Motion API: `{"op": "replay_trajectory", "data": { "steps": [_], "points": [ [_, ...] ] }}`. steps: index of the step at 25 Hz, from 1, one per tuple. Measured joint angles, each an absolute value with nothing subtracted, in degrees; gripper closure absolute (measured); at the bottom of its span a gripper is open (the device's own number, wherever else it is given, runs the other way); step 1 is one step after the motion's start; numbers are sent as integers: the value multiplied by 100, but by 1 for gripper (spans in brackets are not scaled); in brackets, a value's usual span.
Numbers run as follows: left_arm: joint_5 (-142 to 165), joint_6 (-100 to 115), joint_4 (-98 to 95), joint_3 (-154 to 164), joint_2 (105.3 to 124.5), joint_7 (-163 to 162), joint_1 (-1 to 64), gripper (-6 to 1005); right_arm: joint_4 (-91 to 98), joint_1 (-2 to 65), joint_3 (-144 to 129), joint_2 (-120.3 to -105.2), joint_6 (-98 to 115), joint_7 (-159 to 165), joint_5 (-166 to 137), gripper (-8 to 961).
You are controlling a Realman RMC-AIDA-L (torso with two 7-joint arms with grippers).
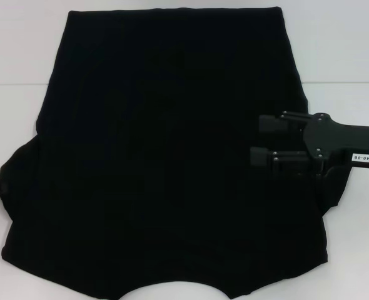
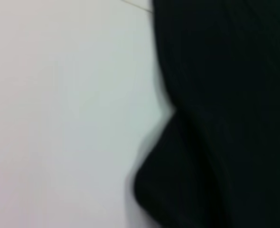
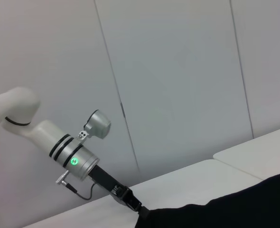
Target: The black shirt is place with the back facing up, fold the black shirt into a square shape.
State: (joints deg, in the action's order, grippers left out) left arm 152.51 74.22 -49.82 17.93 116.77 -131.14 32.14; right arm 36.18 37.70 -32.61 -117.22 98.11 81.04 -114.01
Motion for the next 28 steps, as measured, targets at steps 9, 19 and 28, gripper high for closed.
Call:
{"op": "replay_trajectory", "data": {
  "steps": [9, 19, 28],
  "points": [
    [15016, 7388, -5012, 1245, 11689, -12863, 2990, 997, 3585, 3770, -3261, -11727, 9722, 8109, -11272, 71],
    [14806, 7415, -5021, 928, 11706, -12713, 2846, 998, 3577, 3767, -3261, -11748, 9687, 8119, -11165, 70],
    [14651, 7418, -5018, 706, 11718, -12671, 2723, 998, 3579, 3762, -3261, -11781, 9590, 8151, -11165, 69]
  ]
}}
